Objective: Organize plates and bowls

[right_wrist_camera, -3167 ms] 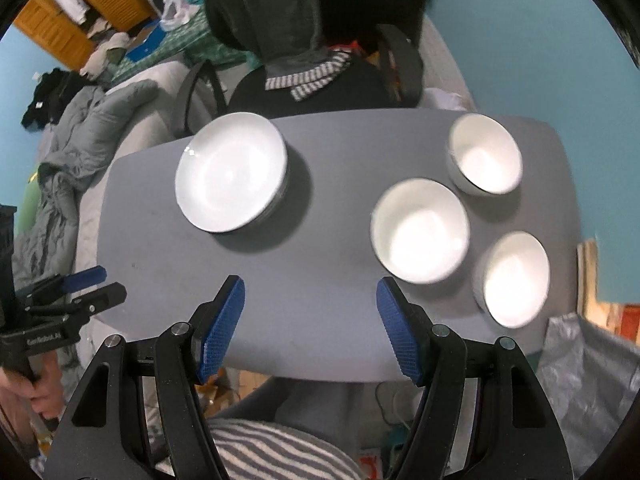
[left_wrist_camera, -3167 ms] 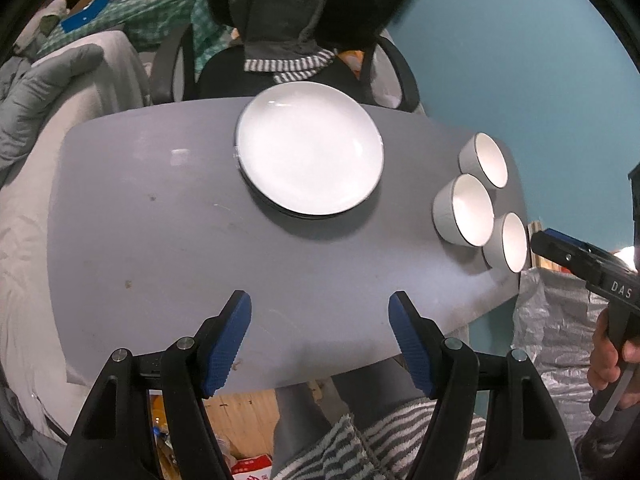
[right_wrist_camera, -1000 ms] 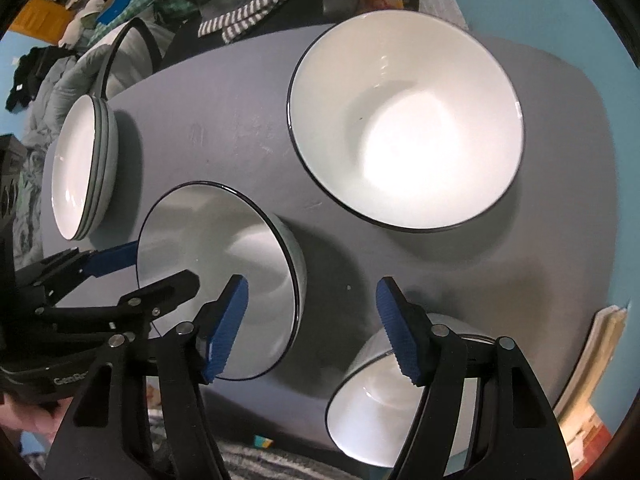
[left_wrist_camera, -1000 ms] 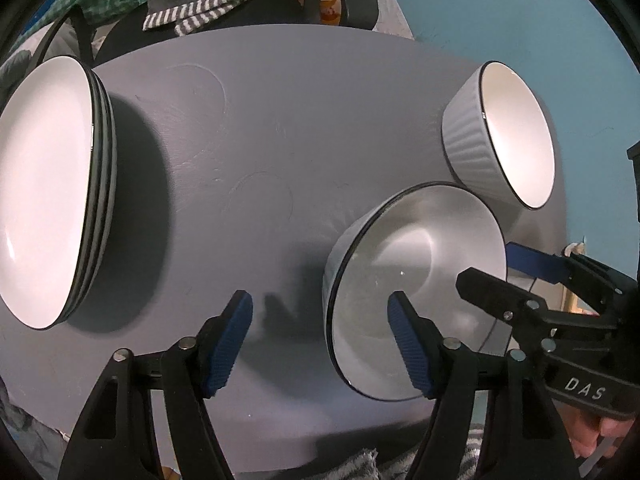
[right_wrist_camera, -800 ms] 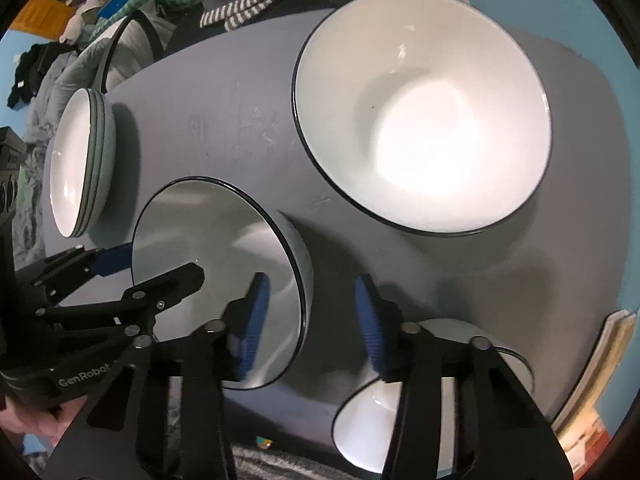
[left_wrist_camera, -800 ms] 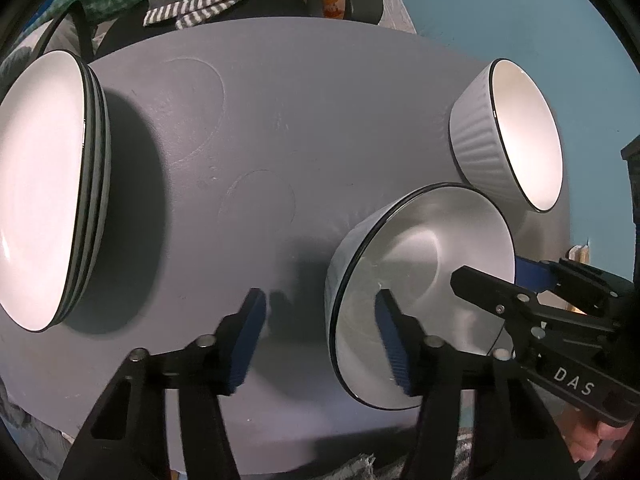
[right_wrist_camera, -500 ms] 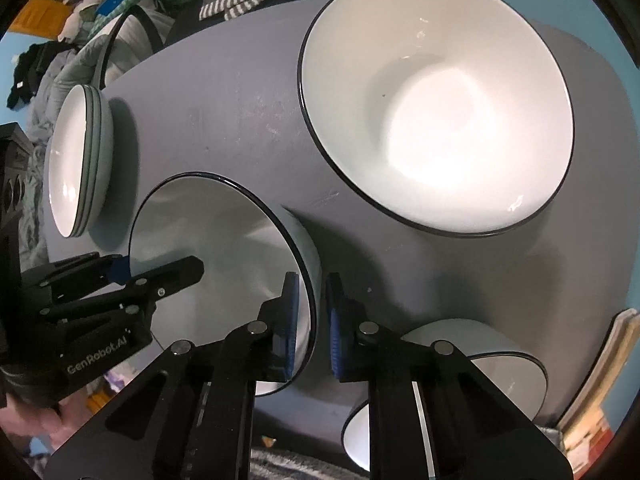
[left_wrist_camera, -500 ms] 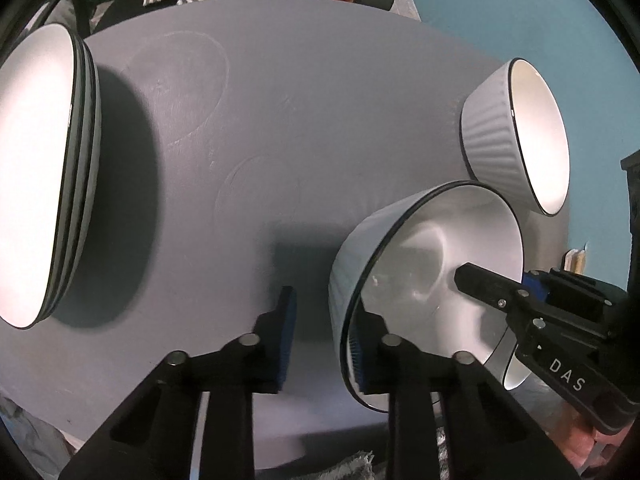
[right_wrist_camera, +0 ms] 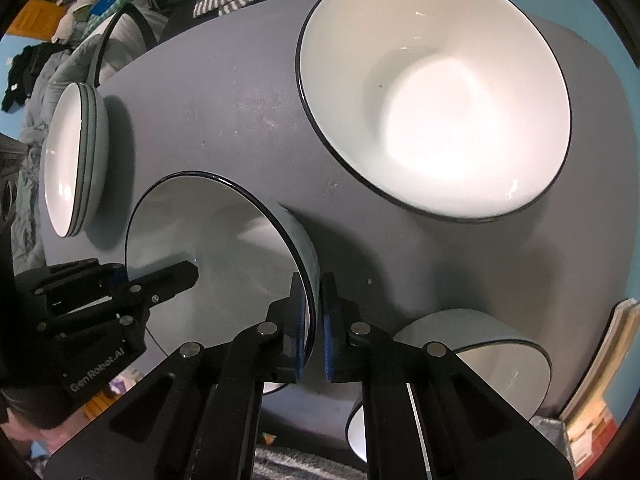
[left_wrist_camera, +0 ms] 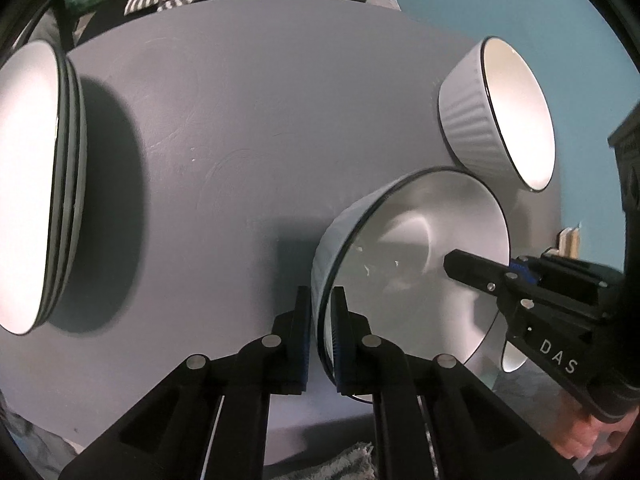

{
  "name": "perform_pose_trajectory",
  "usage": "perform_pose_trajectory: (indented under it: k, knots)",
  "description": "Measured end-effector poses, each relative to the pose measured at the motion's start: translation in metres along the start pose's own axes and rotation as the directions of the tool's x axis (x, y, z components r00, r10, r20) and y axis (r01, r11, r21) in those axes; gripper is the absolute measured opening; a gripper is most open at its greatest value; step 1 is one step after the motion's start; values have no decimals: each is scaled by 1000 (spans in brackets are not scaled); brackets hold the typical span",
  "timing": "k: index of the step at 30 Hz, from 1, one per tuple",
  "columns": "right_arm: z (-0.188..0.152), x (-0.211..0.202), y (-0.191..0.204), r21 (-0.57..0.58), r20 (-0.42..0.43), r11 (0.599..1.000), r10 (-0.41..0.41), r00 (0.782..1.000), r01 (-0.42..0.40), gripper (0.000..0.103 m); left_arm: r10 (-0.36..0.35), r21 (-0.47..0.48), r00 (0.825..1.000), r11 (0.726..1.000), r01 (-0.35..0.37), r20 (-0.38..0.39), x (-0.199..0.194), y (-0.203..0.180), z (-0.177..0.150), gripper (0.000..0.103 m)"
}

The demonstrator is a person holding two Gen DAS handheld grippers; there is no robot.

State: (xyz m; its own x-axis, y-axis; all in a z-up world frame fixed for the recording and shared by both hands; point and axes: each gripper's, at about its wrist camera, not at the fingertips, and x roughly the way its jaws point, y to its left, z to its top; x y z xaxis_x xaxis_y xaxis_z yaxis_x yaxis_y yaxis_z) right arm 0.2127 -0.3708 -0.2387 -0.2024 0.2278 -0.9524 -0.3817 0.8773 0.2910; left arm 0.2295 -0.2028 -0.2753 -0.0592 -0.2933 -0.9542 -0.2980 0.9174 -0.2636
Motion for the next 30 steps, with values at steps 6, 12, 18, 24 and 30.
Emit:
perform_pose_trajectory:
  k: [6, 12, 18, 24, 30]
  knots:
    - [-1, -4, 1, 20, 12, 999, 33, 999, -33, 7, -2, 12, 1000, 1000, 2, 5, -8, 7, 6, 8]
    - [-5, -17, -3, 42, 25, 998, 35, 999, -36, 7, -14, 27, 1000, 1000, 13, 11, -17, 3, 9, 8]
    - [-9, -37, -6, 44, 44, 999, 29, 999, -31, 8, -28, 59, 999, 998, 26, 30, -35, -2, -2, 9]
    - [-8, -54, -4, 53, 67, 998, 33, 997, -37, 8, -7, 97, 998, 995, 2, 54, -55, -16, 10, 9]
    - [-4, -73, -6, 60, 93, 998, 28, 995, -34, 8, -13, 116, 997, 993, 4, 79, -60, -43, 18, 9]
